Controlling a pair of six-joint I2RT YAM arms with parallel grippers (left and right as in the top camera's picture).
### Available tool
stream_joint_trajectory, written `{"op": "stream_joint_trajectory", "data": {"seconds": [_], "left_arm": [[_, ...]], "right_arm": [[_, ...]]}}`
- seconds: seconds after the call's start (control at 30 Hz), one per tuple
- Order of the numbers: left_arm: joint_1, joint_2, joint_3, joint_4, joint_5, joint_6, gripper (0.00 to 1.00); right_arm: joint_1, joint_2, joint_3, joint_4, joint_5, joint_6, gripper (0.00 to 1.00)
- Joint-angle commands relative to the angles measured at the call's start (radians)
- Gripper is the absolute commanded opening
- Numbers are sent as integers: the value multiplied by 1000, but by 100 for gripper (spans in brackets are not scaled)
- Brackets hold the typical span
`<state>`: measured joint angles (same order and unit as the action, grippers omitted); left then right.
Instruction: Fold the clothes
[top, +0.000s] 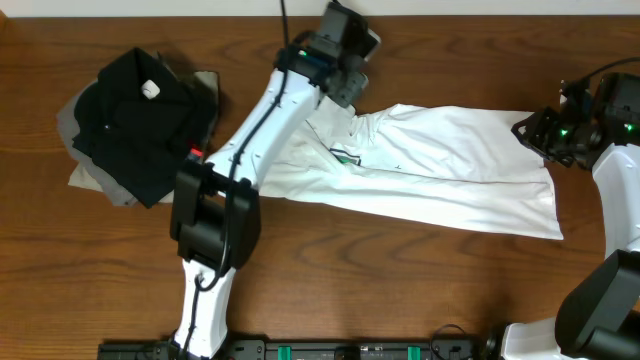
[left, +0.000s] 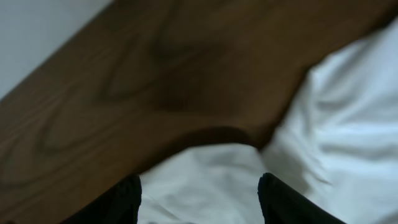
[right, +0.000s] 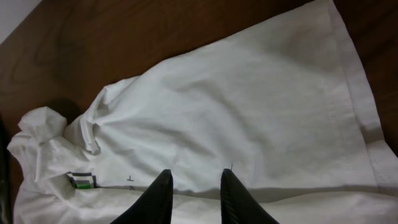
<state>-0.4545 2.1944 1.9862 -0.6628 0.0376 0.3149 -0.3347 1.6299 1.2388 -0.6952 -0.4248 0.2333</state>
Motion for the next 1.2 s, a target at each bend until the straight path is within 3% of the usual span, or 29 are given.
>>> {"op": "stream_joint_trajectory", "data": {"seconds": [0.0, 0.17, 0.5, 0.57, 0.63, 0.67, 0.97, 1.17], "left_arm": [[58, 96, 1, 25, 69, 6, 61], [90, 190, 1, 105, 188, 7, 61], [60, 222, -3, 143, 206, 26, 61], [60, 227, -3, 143, 206, 26, 50], [60, 233, -3, 143, 205, 30, 26], [61, 234, -3, 142, 204, 38, 6], [61, 120, 6, 130, -42, 40, 6], [63, -10, 6, 89, -78, 24, 6]], "right_arm": [[15, 11, 1, 0, 3, -3, 25], [15, 11, 1, -1, 3, -3, 25], [18, 11, 1, -1, 3, -3, 26], [21, 11, 1, -1, 3, -3, 26], [24, 11, 1, -1, 3, -2, 26], [26, 11, 1, -2, 3, -3, 26], [29, 11, 1, -4, 3, -3, 26], [29, 11, 1, 1, 3, -3, 26]]}}
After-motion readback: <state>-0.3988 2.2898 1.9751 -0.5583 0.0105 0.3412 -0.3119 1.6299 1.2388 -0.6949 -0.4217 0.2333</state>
